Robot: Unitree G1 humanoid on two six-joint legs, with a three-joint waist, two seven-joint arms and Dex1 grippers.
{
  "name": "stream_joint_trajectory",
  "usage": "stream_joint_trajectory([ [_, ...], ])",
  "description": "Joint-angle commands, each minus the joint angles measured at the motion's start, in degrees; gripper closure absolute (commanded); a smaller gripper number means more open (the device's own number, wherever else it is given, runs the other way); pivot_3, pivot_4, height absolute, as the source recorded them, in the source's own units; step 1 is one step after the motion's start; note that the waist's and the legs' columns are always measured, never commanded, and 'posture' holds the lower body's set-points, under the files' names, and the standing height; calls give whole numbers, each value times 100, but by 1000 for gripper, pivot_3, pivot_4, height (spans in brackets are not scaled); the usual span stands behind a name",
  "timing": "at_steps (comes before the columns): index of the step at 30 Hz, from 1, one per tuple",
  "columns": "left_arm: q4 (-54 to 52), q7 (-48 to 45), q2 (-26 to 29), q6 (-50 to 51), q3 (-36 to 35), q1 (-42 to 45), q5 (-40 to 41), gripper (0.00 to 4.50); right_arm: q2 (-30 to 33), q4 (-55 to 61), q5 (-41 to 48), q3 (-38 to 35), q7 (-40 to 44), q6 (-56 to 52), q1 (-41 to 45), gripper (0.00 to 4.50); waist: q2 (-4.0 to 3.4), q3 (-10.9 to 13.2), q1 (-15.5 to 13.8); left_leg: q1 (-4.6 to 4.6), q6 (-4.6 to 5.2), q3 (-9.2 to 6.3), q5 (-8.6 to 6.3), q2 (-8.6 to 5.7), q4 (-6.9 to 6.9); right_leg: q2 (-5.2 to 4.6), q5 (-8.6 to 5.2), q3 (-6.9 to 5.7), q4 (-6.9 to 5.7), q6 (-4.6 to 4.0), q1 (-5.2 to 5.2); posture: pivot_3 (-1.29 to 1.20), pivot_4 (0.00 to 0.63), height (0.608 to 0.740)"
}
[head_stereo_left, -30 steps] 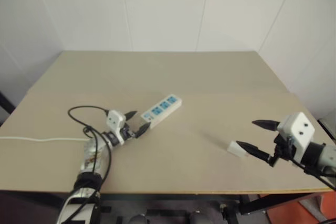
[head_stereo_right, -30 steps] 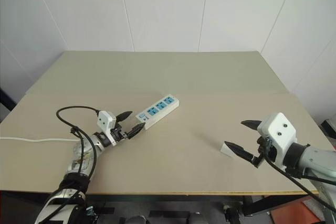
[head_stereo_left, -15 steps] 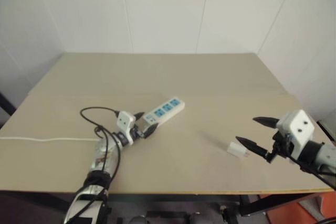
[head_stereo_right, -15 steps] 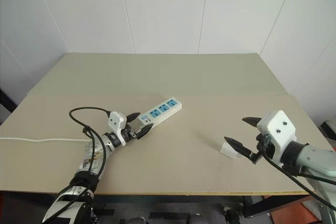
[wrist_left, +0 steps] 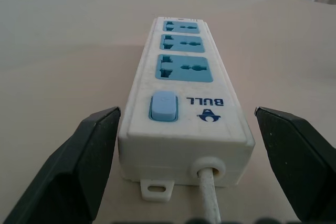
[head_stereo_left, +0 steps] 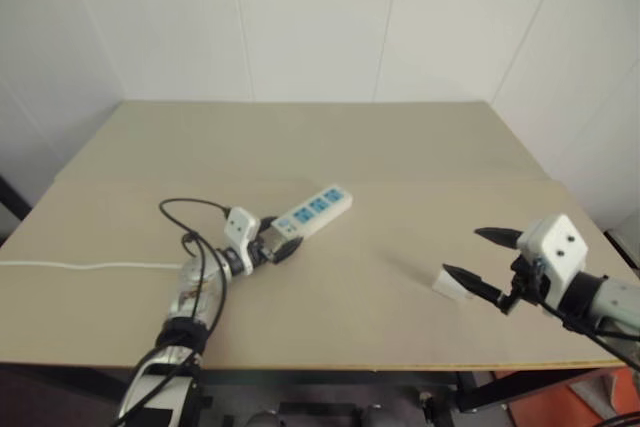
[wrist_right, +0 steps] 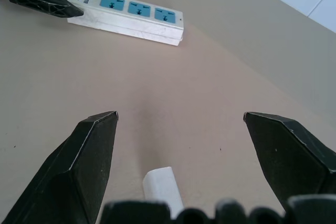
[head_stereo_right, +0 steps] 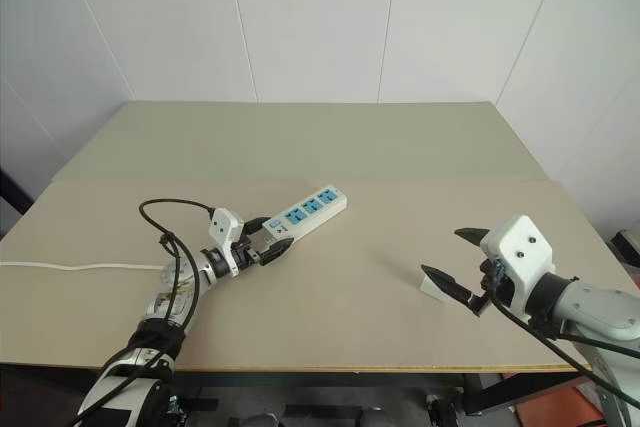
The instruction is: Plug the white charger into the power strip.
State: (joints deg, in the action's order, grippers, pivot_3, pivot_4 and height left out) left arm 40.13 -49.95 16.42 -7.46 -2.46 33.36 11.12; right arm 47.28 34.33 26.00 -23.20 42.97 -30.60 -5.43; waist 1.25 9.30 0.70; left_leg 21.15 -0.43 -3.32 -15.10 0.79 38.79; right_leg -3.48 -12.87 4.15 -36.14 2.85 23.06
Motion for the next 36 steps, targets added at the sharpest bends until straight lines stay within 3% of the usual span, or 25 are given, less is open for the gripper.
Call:
stream_joint_trajectory([
  [1, 250, -116, 95, 68, 153, 34, -169, 1159, 16, 193, 7, -77, -95, 10, 33, 0, 0, 0, 3, 0, 0, 0, 0, 0, 0, 0, 0, 0, 0, 0, 0, 0, 150, 740],
  [7, 200, -123, 143, -104, 173, 17, -189, 1261, 58, 235, 62, -116, -153, -73, 74, 0, 0, 0, 3, -1, 0, 0, 0, 1, 0, 1, 0, 0, -1, 0, -1, 0, 150, 740],
  [11, -555, -1510, 404, 521, 276, -246, 468, 1261, 320, 263, 243, -269, 34, -296, 149, 0, 0, 0, 29, 3, 0, 1, 0, 1, -3, 1, -1, 0, 1, 0, 4, 0, 150, 740],
  [13, -788, -2302, 758, 437, 622, -368, 348, 1261, 701, 242, 492, -329, 288, -669, 284, 0, 0, 1, 38, 7, 2, 2, -2, 2, -6, 1, -1, 1, 3, -1, 9, 0, 150, 740],
  [17, -687, -2814, 1031, 341, 889, -277, 199, 1261, 1691, 258, 819, -155, 623, -1517, 680, 0, -2, 1, 20, 2, 2, 2, -2, 4, -5, 1, -2, 0, 4, -4, 4, 0, 150, 740],
  [20, -359, -3048, 1072, -28, 1003, -104, 60, 1261, 2609, 179, 1310, 370, 876, -2410, 1469, 0, -4, 1, 17, 3, 2, 5, -2, 7, -2, 1, -4, -1, 8, -5, 6, 0, 150, 740],
  [24, 128, -3023, 986, -783, 1107, 42, -197, 1261, 3064, 164, 1516, 1252, 933, -2971, 2475, 0, -1, 1, 1, 9, 7, 3, -5, 11, -8, 1, -8, -8, 19, -9, 8, 0, 150, 740],
  [31, 592, -3022, 807, -1239, 1146, 117, -246, 1261, 2667, -214, 1545, 2891, 821, -4373, 4322, 0, -3, 0, -34, 15, 8, 2, -6, 7, 2, -6, -5, -8, 22, -3, 8, 0, 150, 740],
  [36, 608, -3169, 714, -1051, 1138, 63, -150, 1261, 1847, -839, 1232, 4005, 504, -5334, 5633, 0, -21, -11, -53, 15, 8, 4, -6, 7, 2, -6, -5, -7, 20, -2, 12, 0, 150, 740],
])
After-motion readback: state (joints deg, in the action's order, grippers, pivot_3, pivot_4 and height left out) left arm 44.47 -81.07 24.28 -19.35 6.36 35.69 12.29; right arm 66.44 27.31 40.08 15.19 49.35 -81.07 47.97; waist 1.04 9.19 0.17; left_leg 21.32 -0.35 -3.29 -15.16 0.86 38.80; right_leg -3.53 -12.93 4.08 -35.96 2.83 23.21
